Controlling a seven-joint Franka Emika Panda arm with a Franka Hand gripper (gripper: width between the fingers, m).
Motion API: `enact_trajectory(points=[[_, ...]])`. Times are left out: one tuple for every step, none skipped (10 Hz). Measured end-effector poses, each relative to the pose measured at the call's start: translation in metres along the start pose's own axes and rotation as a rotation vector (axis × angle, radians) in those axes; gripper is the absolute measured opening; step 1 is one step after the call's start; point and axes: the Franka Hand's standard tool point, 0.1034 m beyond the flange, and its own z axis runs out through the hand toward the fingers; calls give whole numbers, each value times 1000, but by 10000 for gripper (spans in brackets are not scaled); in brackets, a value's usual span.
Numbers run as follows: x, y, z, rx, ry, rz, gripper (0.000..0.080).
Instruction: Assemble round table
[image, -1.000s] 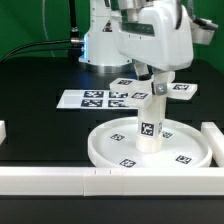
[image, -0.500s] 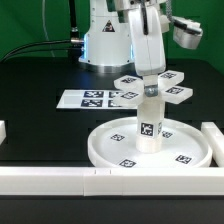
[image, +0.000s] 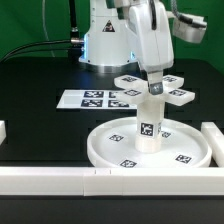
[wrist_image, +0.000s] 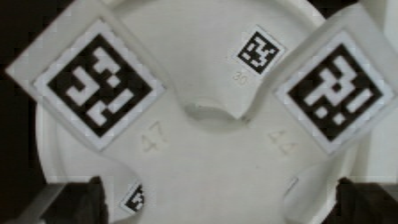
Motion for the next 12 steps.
enact_trajectory(points=[[-2, -3, -6, 12, -8, -12, 645], [-4, -4, -9, 19, -9, -15, 649], [-4, -4, -8, 17, -8, -40, 649], [-4, -4, -7, 16, -8, -60, 649], [-4, -3, -7, 8, -3, -134, 649], [-5, -4, -5, -11, -1, -265, 649], [-7, -6, -5, -30, -3, -380, 649], [-9, -6, -7, -49, -1, -521, 649], [-12, -8, -9, -63, -4, -637, 649], [-14, -8, -10, -72, -10, -720, 649], [-13, -8, -9, -71, -11, -765, 649], [-13, -8, -9, -72, -13, -858, 649]])
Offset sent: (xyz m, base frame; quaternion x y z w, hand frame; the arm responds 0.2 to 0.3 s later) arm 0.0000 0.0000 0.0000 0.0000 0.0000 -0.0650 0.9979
